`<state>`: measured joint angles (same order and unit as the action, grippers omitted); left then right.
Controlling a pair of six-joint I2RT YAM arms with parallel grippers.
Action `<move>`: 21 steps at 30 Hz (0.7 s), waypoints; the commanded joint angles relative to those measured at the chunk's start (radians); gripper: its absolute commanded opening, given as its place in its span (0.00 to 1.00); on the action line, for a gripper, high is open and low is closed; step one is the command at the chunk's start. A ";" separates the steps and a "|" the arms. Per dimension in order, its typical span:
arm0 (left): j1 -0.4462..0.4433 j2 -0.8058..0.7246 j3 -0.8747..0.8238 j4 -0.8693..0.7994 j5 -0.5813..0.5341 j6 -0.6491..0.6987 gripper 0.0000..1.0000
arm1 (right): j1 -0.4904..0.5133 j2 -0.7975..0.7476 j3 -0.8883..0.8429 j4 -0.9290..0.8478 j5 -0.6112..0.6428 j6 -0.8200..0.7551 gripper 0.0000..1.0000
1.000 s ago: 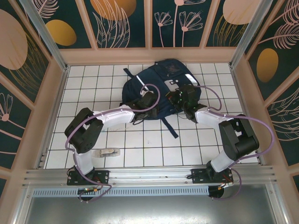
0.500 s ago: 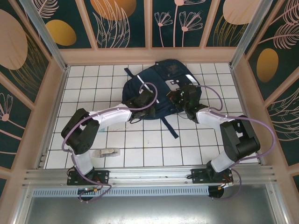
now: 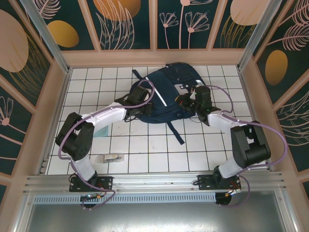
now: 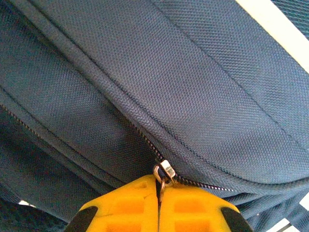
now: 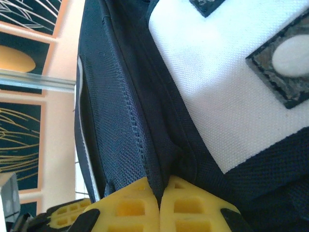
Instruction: Pack the student bag
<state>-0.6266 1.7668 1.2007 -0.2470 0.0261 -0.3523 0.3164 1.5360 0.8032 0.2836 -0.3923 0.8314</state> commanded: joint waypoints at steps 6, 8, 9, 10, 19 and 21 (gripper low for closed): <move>0.044 -0.045 -0.024 -0.168 -0.030 0.084 0.00 | -0.100 0.056 0.177 -0.010 0.017 -0.206 0.00; 0.004 -0.084 -0.035 -0.162 -0.001 0.084 0.00 | -0.113 0.114 0.227 0.000 -0.004 -0.209 0.00; -0.022 -0.095 -0.034 -0.163 0.009 0.080 0.00 | -0.115 0.144 0.259 0.003 -0.011 -0.213 0.00; -0.045 -0.103 -0.035 -0.164 0.032 0.067 0.00 | -0.115 0.172 0.289 0.005 -0.011 -0.215 0.00; -0.091 -0.006 0.038 -0.055 0.164 -0.029 0.00 | -0.114 0.174 0.334 -0.066 0.017 -0.148 0.53; -0.092 0.041 0.095 -0.065 0.151 -0.020 0.00 | -0.114 0.115 0.278 -0.084 0.024 -0.129 0.54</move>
<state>-0.7147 1.7458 1.2289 -0.2771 0.1532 -0.3603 0.2031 1.7435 1.1259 0.1978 -0.4129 0.6815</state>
